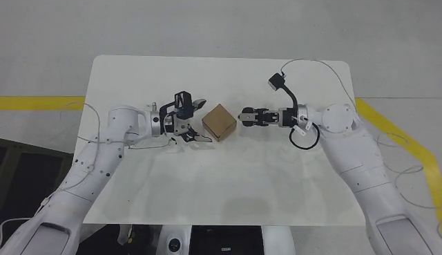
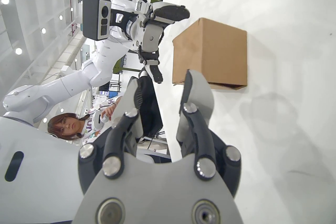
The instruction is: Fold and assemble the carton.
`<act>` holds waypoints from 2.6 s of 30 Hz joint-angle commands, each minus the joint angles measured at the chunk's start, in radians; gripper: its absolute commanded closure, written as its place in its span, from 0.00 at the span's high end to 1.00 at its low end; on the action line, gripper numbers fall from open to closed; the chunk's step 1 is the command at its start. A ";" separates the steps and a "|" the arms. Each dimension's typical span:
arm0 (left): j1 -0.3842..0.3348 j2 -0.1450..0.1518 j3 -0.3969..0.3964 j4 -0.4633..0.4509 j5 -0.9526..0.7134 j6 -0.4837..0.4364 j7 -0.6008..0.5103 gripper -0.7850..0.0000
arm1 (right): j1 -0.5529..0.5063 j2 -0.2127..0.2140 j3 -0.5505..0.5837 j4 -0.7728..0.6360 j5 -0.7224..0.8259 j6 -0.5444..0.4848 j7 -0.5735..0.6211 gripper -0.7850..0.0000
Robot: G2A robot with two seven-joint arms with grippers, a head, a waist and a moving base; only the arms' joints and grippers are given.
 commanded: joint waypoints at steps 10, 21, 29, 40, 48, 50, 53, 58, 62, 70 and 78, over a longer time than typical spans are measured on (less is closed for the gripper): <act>-0.021 0.049 -0.073 0.010 -0.193 0.026 -0.094 1.00 | 0.018 0.009 0.053 0.012 -0.177 -0.311 -0.201 1.00; -0.121 0.040 -0.115 0.111 -0.328 0.154 -0.241 1.00 | -0.011 0.039 0.204 -0.045 -0.529 -0.444 -0.509 1.00; -0.150 0.046 -0.159 0.130 -0.329 0.148 -0.225 1.00 | -0.091 0.065 0.348 -0.169 -0.722 -0.414 -0.705 1.00; -0.153 0.058 -0.234 0.127 -0.378 0.142 -0.217 1.00 | -0.104 0.089 0.435 -0.264 -0.811 -0.364 -0.740 1.00; -0.154 0.060 -0.239 0.126 -0.389 0.136 -0.230 1.00 | -0.103 0.090 0.437 -0.263 -0.811 -0.364 -0.740 1.00; -0.154 0.060 -0.239 0.126 -0.389 0.136 -0.230 1.00 | -0.103 0.090 0.437 -0.263 -0.811 -0.364 -0.740 1.00; -0.154 0.060 -0.239 0.126 -0.389 0.136 -0.230 1.00 | -0.103 0.090 0.437 -0.263 -0.811 -0.364 -0.740 1.00; -0.154 0.060 -0.239 0.126 -0.389 0.136 -0.230 1.00 | -0.103 0.090 0.437 -0.263 -0.811 -0.364 -0.740 1.00; -0.154 0.060 -0.239 0.126 -0.389 0.136 -0.230 1.00 | -0.103 0.090 0.437 -0.263 -0.811 -0.364 -0.740 1.00; -0.154 0.060 -0.239 0.126 -0.389 0.136 -0.230 1.00 | -0.103 0.090 0.437 -0.263 -0.811 -0.364 -0.740 1.00; -0.154 0.060 -0.239 0.126 -0.389 0.136 -0.230 1.00 | -0.103 0.090 0.437 -0.263 -0.811 -0.364 -0.740 1.00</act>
